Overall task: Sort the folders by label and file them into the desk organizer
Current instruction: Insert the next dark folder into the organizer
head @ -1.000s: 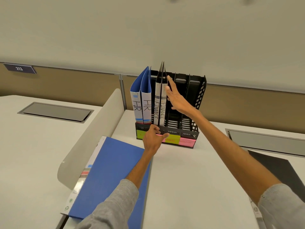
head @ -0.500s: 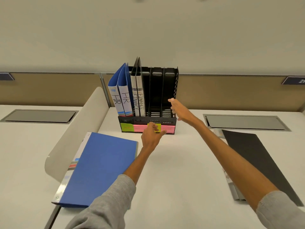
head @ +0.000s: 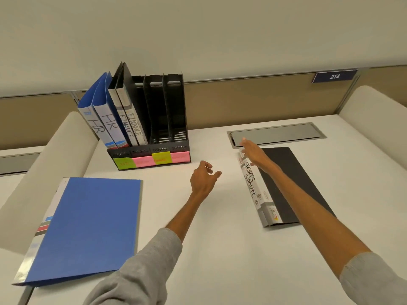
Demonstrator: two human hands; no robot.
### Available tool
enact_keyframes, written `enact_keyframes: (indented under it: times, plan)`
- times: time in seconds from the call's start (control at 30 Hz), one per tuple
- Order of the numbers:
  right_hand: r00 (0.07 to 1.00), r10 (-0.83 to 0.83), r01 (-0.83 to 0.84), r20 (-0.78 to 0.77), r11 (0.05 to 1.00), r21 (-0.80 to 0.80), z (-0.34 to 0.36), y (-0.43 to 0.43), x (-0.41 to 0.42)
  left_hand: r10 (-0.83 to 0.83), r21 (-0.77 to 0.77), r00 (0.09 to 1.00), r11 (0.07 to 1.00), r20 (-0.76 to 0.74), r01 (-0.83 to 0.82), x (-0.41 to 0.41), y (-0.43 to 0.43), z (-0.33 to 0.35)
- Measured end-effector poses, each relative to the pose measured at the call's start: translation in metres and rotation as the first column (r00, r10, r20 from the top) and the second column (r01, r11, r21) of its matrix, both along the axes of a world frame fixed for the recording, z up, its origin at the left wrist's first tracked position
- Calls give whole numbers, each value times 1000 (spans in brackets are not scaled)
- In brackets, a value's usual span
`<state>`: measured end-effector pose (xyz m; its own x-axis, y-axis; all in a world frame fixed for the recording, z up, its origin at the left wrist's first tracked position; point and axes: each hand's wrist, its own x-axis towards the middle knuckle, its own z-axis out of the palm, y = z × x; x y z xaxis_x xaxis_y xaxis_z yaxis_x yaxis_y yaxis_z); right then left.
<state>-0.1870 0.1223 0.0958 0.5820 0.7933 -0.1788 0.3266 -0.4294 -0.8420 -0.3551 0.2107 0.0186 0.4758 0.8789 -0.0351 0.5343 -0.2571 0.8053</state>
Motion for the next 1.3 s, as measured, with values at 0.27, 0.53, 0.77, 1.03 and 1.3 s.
enact_keyframes:
  times: [0.27,0.53,0.77,1.03,1.3]
  plan:
    - [994,-91,100,62,980,-170,-41,-58,41,-62,-81,997,995,-51,58,44,-43,-13]
    - [985,-106,137,139,961,-239,-75,-93,57,-185,-187,973,970,-139,157,77,-78,-28]
    - [979,-97,150,182,940,-306,-100,-126,67,-232,-211,946,960,-228,185,92,-106,-35]
    - [947,-27,145,320,925,-352,-123,-144,55,-257,-214,930,955,-264,203,96,-125,-48]
    - [942,4,127,334,920,-371,-125,-143,48,-244,-306,951,935,-191,179,91,-123,-49]
